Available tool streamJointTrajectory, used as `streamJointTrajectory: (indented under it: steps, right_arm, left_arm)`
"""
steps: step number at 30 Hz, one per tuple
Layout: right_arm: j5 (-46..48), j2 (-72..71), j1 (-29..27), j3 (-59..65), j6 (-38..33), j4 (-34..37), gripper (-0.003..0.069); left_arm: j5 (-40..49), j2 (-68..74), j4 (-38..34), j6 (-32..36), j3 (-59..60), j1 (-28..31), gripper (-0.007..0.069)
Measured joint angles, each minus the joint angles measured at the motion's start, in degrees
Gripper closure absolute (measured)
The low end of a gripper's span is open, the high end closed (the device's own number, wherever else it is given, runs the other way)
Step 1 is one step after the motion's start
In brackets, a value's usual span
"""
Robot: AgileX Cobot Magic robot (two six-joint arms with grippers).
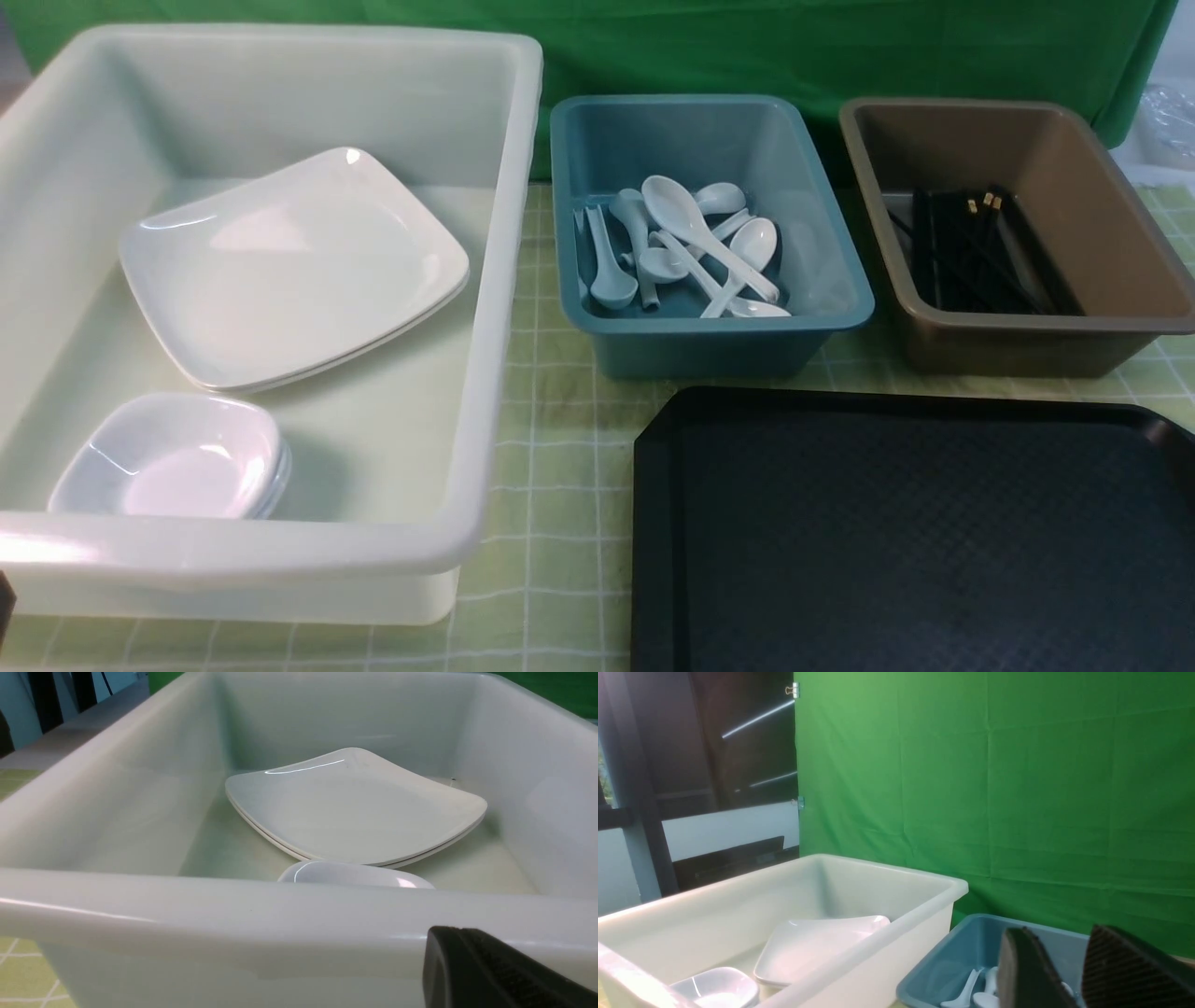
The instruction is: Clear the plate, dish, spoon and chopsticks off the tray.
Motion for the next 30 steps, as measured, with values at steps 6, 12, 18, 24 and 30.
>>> streamJointTrajectory:
  steps: [6,12,18,24,30]
  right_arm:
    - [-0.05,0.00,0.00,0.00,-3.01,3.39,0.0424]
    - [-0.56,0.00,0.00,0.00,-25.65,24.54,0.0424]
    - [-0.83,-0.11,-0.27,1.10,-28.52,26.63,0.0422]
    - [-0.32,-0.89,-12.24,6.99,-30.17,26.65,0.0422]
    - [1.38,-2.02,-31.20,21.29,-30.16,26.65,0.0422]
  left_arm:
    - [0.00,0.00,0.17,0.00,0.00,0.00,0.0622]
    - [0.00,0.00,0.17,0.00,0.00,0.00,0.0622]
    - [0.00,0.00,0.17,0.00,0.00,0.00,0.0622]
    - [0.00,0.00,0.42,0.00,0.00,0.00,0.0622]
    - [0.00,0.00,0.60,0.00,0.00,0.00,0.0622]
